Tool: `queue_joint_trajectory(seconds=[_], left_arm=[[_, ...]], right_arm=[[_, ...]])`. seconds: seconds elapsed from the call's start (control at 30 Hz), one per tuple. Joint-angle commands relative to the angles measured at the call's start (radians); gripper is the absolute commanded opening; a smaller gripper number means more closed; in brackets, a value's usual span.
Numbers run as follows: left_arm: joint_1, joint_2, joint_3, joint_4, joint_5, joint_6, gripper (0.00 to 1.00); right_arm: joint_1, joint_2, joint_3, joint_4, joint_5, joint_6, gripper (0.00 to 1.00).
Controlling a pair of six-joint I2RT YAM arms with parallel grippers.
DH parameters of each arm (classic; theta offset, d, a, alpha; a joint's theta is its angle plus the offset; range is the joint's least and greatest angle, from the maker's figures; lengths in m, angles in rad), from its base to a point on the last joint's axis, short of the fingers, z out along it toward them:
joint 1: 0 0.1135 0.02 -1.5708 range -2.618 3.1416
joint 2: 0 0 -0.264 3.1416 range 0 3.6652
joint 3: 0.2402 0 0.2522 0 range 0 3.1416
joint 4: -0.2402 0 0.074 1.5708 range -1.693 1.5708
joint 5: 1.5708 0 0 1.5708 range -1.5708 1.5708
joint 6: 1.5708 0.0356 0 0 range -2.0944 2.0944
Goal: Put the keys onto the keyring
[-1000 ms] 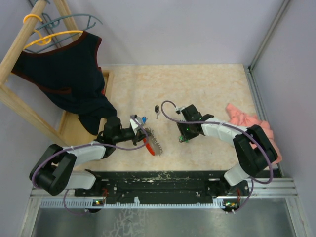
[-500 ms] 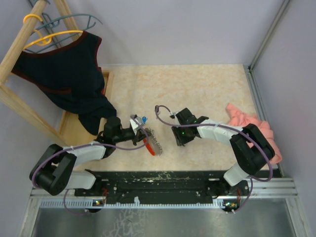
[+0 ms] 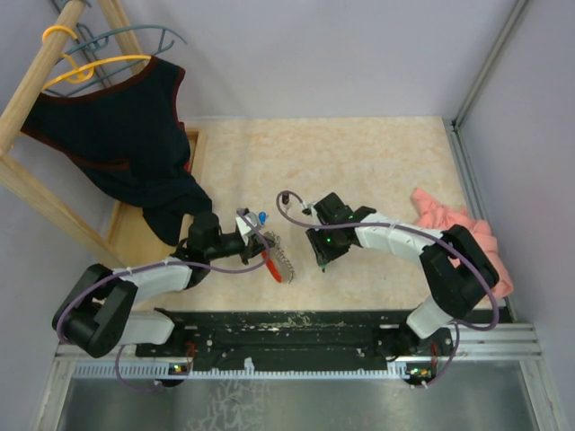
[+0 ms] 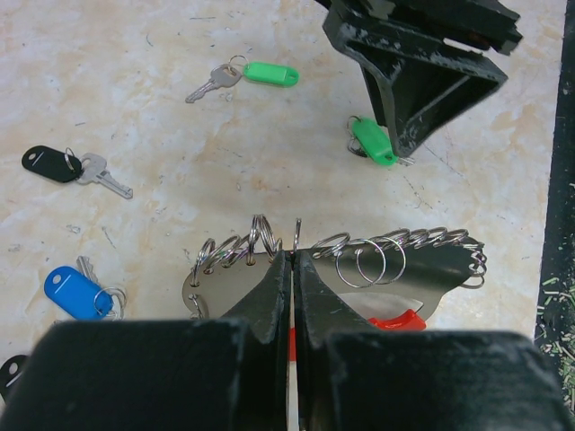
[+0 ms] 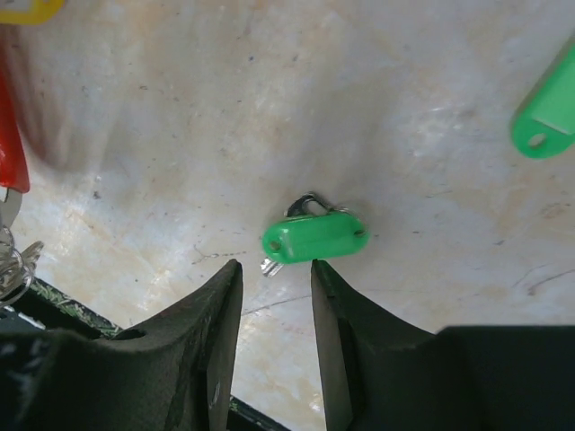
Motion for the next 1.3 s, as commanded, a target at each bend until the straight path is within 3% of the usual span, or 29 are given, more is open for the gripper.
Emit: queue_joint_trajectory(seconds=[0.0,0.17,0.6,0.97,1.27], left_arm=[[0.007,-0.021,0.016,0.015,0.008,0.002,0.01],[0.006,-0.016,0.021,0.016,0.015,0.002,0.01],[0.007,-0.014,0.023,0.014,0.023,0.004,0.01],[0.007,-0.014,0.025,0.008,0.03,0.005,0.01],[0.005,-0.016,0.024,0.008,0.029,0.004,0.01]], right_arm=[[-0.085,-0.062,0.017,0.037,-0.055,-0.1,0.37],[-0.132,-0.079,-0.007,0.129,-0.134,-0.184,0.37],[-0.241,0.018,-0.058,0.226,-0.334,-0.207,0.34],[-0.258,0.078,-0.044,0.203,-0.351,-0.218,0.33],[-0.26,0.085,-0.045,0.194,-0.365,-0.218,0.24]])
